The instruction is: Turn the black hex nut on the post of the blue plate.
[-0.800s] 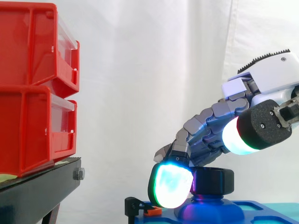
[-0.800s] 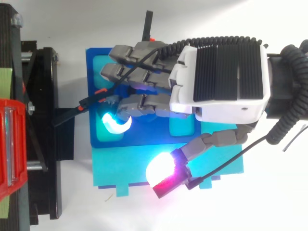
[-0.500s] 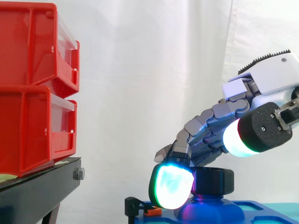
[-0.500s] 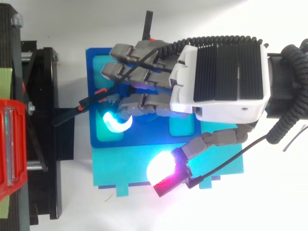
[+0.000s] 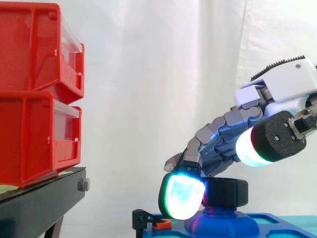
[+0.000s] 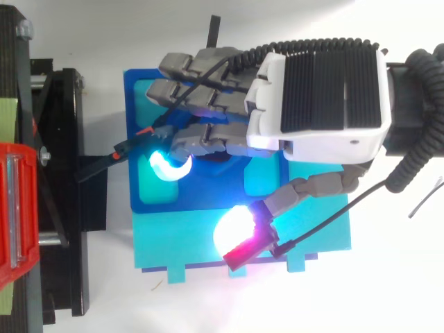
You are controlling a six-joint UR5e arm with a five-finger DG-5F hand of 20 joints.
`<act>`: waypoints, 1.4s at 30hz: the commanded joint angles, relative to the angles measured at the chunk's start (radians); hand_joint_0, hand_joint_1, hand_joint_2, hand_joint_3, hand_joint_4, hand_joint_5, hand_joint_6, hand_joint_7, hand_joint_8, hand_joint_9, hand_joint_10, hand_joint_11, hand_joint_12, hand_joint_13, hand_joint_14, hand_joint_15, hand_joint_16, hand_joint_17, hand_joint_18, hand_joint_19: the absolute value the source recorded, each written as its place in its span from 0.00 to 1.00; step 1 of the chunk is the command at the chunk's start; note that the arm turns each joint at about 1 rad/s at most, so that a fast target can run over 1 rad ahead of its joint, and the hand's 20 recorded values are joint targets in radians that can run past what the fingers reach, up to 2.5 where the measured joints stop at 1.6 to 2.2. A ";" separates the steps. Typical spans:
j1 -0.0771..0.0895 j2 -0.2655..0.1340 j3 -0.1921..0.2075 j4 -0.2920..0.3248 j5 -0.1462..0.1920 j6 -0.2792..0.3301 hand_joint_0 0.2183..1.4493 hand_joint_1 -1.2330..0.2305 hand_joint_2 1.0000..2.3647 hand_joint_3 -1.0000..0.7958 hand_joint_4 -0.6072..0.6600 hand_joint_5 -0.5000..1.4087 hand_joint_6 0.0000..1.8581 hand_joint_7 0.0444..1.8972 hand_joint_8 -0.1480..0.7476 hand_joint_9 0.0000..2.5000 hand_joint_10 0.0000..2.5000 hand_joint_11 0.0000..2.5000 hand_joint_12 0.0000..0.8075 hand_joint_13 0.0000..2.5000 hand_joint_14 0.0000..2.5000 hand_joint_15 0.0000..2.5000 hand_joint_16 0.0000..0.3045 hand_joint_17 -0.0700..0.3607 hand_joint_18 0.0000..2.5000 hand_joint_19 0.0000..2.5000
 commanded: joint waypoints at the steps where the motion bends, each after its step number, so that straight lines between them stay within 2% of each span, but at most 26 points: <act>1: -0.016 0.000 0.000 0.006 -0.019 -0.007 0.16 0.62 0.00 0.28 0.57 0.10 0.27 0.33 0.42 0.00 0.00 0.00 0.46 0.00 0.00 0.00 0.19 0.47 0.00 0.09; 7: -0.033 -0.003 0.000 0.009 -0.044 -0.009 0.16 0.62 0.00 0.28 0.57 0.10 0.27 0.33 0.42 0.00 0.00 0.00 0.46 0.00 0.00 0.00 0.19 0.47 0.00 0.09; 9: -0.059 -0.003 0.000 0.012 -0.074 -0.007 0.16 0.62 0.00 0.28 0.57 0.10 0.27 0.33 0.42 0.00 0.00 0.00 0.46 0.00 0.00 0.00 0.19 0.47 0.00 0.09; 11: -0.068 -0.003 0.000 0.012 -0.085 -0.006 0.16 0.62 0.00 0.28 0.57 0.10 0.27 0.33 0.42 0.00 0.00 0.00 0.46 0.00 0.00 0.00 0.19 0.47 0.00 0.09; 27: -0.116 -0.002 0.000 0.012 -0.151 -0.009 0.16 0.62 0.00 0.28 0.57 0.10 0.27 0.33 0.42 0.00 0.00 0.00 0.46 0.00 0.00 0.00 0.19 0.47 0.00 0.09; 36: -0.154 -0.003 0.002 0.012 -0.200 -0.027 0.16 0.62 0.00 0.28 0.57 0.10 0.27 0.33 0.42 0.00 0.00 0.00 0.47 0.00 0.00 0.00 0.19 0.47 0.00 0.10; 42: -0.169 -0.002 0.003 0.015 -0.216 -0.027 0.16 0.63 0.00 0.28 0.57 0.10 0.27 0.33 0.42 0.00 0.00 0.00 0.46 0.00 0.00 0.00 0.19 0.47 0.00 0.10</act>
